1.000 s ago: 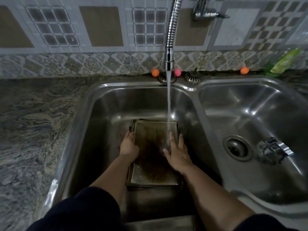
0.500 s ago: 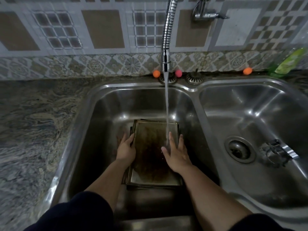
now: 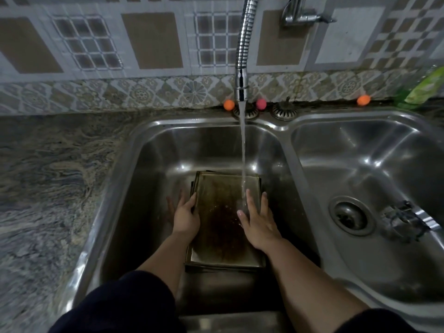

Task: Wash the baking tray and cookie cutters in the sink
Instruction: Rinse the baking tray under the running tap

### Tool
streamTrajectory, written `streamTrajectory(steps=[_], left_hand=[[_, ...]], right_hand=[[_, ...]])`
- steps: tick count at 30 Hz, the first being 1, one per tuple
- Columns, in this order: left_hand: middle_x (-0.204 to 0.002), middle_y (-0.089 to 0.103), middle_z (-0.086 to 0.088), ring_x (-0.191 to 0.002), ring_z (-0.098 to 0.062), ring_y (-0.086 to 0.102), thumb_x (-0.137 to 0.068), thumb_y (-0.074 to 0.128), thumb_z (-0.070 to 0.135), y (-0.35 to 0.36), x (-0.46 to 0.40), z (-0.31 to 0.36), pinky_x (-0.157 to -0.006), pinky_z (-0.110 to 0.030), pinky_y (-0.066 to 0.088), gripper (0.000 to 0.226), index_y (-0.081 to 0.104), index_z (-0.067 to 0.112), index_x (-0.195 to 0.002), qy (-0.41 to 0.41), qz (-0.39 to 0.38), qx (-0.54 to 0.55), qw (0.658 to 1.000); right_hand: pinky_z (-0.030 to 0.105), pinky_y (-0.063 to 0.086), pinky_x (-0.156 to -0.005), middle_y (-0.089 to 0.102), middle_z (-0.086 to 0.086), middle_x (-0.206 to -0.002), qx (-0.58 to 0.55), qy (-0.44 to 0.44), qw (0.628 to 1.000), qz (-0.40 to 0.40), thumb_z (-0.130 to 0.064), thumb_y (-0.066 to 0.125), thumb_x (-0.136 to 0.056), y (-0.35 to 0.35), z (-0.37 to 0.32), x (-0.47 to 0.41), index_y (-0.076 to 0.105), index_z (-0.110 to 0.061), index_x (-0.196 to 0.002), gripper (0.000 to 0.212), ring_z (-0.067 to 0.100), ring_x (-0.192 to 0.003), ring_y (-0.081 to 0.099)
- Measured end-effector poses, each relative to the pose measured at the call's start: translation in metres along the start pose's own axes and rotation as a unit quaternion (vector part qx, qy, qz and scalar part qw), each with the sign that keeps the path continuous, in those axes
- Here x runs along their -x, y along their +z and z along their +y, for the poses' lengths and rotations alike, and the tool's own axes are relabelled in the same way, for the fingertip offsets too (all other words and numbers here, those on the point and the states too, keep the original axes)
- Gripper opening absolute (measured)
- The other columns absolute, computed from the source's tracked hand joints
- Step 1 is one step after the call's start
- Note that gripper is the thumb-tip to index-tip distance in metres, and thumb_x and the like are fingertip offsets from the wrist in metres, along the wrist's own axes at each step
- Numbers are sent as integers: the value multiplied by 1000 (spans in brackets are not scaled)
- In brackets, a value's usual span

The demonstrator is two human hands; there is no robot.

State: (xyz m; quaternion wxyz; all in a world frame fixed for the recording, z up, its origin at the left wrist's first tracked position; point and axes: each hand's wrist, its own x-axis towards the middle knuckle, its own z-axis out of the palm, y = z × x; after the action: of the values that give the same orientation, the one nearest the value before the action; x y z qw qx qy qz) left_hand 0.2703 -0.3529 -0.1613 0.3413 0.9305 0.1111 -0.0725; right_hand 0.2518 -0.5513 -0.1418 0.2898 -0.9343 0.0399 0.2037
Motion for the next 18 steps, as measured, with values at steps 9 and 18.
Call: streamTrajectory(steps=[9,18], left_hand=[[-158,18,0,-147,-25,0,-100,40,15,-22,4,19,-118,-38,7,43,43,25,-142,71,27,4,997],[-131,56,2,-122,-14,52,-102,34,20,-36,22,47,-105,-36,43,46,32,30,-147,55,-20,187,981]], right_hand=[[55,6,-118,-42,-4,-149,-40,6,999,-24,-62,19,-95,-4,-2,-1,-26,-53,-138,63,30,-146,-15],[51,-20,-113,-32,7,-154,161,-26,986,21,-53,13,-99,4,-13,6,-17,-34,-148,61,26,-139,-34]])
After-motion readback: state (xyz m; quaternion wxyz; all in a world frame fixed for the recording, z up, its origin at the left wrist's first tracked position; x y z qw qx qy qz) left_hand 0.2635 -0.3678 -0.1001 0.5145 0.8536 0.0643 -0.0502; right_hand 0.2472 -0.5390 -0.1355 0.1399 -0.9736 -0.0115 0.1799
